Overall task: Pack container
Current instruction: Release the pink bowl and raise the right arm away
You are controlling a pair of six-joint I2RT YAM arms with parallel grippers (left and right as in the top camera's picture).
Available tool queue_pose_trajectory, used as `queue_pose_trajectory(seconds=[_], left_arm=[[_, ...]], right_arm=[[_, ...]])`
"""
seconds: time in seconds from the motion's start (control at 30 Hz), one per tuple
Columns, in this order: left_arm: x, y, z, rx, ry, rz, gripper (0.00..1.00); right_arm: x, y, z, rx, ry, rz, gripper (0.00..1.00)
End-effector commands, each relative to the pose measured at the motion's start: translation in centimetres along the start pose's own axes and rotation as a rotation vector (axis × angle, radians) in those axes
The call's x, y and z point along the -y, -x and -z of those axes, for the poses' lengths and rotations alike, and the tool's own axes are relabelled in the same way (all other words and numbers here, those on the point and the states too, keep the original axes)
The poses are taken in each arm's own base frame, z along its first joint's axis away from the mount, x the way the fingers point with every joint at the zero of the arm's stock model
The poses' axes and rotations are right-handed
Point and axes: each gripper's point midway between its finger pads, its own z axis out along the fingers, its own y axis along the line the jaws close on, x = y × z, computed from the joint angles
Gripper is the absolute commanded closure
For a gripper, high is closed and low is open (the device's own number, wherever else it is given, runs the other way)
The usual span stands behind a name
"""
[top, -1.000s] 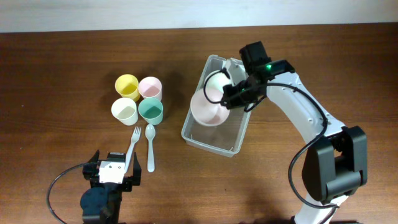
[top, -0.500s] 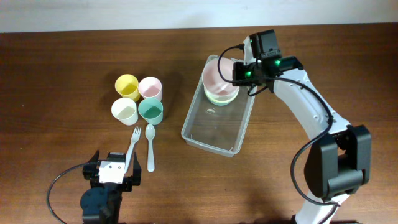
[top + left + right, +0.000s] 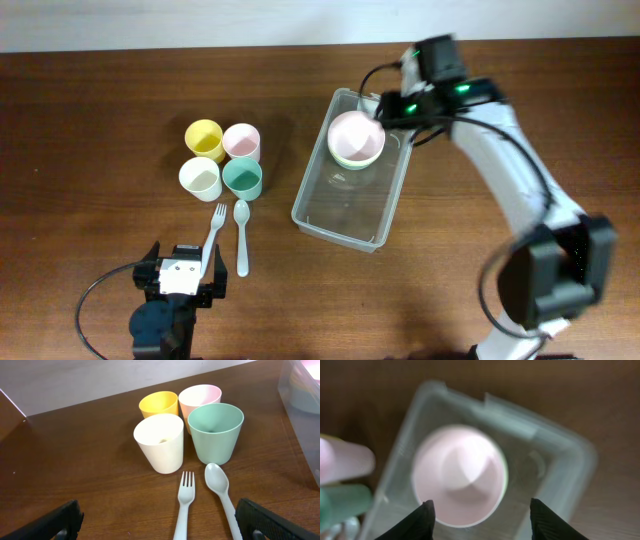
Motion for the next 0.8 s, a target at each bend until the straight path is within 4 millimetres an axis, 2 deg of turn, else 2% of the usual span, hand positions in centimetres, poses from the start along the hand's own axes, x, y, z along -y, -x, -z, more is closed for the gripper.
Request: queue_pose_trajectory(seconds=[0.0, 0.07, 0.13, 0.17, 0.23, 0.27, 0.37, 0.43, 0.77], left_arm=[[0.2, -0.1, -0.1, 0.004, -0.01, 0.017, 0.0], [0.2, -0.1, -0.1, 0.004, -0.01, 0.016, 0.0], [0.2, -0.1, -0.1, 0.004, -0.01, 0.017, 0.0], [0.2, -0.1, -0.1, 0.004, -0.01, 0.016, 0.0], [0.2, -0.1, -0.1, 0.004, -0.01, 0.017, 0.0], [0.2, -0.1, -0.1, 0.004, -0.01, 0.016, 0.0], [0.2, -0.1, -0.1, 0.004, -0.01, 0.017, 0.0], [0.2, -0.1, -0.1, 0.004, -0.01, 0.016, 0.0], [0.2, -0.1, -0.1, 0.003, -0.009, 0.017, 0.0]], right_arm=[[1.4, 5.1, 10.6, 0.236, -0.017, -0.017, 0.4], [3.5, 5.4, 14.1, 0.281, -0.053, -0.06, 0.36], [5.5, 5.1, 16.3, 0.304, -0.088, -0.104, 0.3], [6.6, 4.9, 17.2, 0.312, -0.106, -0.126, 0.25], [8.4, 4.5, 18.4, 0.32, -0.139, -0.166, 0.04], [9.3, 4.3, 18.9, 0.321, -0.154, -0.185, 0.01], [11.5, 3.6, 19.5, 0.31, -0.188, -0.236, 0.01], [12.2, 3.3, 19.6, 0.303, -0.198, -0.252, 0.01], [12.2, 3.2, 19.5, 0.3, -0.199, -0.253, 0.01]])
